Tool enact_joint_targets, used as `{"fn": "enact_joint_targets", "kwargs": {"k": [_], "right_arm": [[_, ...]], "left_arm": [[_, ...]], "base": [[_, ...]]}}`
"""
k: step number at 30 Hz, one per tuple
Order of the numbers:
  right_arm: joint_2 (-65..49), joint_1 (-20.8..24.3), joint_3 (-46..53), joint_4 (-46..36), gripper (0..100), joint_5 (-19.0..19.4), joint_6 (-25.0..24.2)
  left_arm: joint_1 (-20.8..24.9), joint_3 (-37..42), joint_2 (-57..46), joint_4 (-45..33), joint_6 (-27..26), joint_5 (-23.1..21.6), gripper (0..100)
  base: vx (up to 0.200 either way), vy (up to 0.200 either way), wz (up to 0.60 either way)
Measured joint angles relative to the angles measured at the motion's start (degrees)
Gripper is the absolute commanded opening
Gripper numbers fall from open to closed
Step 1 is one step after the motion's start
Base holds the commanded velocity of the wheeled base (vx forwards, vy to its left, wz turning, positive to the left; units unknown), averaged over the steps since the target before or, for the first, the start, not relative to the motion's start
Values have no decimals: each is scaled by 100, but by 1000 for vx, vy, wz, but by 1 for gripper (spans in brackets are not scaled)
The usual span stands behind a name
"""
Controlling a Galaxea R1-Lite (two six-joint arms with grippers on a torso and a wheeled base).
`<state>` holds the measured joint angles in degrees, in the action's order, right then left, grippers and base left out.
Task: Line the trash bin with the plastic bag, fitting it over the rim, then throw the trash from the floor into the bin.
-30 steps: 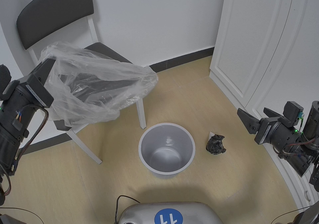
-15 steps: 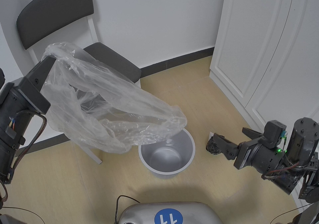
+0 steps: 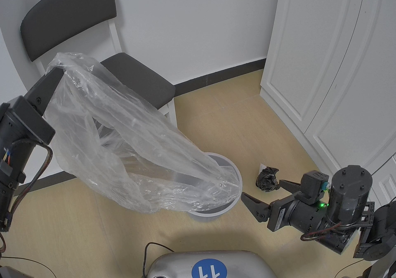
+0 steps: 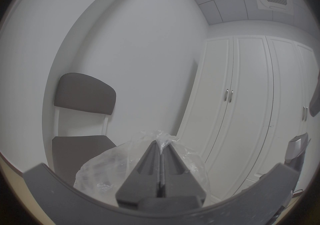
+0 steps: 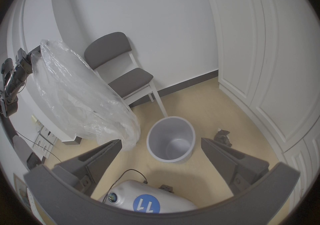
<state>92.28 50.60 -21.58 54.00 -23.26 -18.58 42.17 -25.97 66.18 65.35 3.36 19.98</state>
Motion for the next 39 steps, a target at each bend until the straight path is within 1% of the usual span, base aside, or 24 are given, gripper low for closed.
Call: {"fn": "enact_joint_targets", "kwargs": {"k": [5, 7, 9, 11, 18, 22, 27, 31, 39], "right_arm": [[91, -110, -201, -167, 100, 441, 38], [105, -140, -226, -222, 100, 690, 35], [110, -162, -236, -263, 100, 1054, 30], [88, -157, -232, -310, 100, 1273, 30], [71, 83, -111, -224, 100, 1310, 27], [187, 127, -212, -176, 100, 1278, -96], [400, 146, -361, -156, 100, 1204, -282], [579, 138, -535, -146, 100, 994, -438], [750, 74, -669, -48, 100, 952, -479]], "left_arm": [[55, -5, -32, -5, -2, -4, 0], [88, 0, -32, -2, -2, -4, 0], [113, 6, -30, -5, -4, -4, 0], [135, 12, -30, -7, -4, -6, 0], [166, 22, -37, -5, -9, -6, 0], [166, 22, -54, 0, -15, -4, 0], [171, 20, -72, 0, -13, -4, 0], [193, 20, -78, 0, -20, -4, 0], [267, 26, -80, 1, -15, -4, 0]], "base": [[0, 0, 0], [0, 0, 0], [0, 0, 0], [0, 0, 0], [0, 0, 0], [0, 0, 0], [0, 0, 0], [0, 0, 0], [0, 0, 0]]}}
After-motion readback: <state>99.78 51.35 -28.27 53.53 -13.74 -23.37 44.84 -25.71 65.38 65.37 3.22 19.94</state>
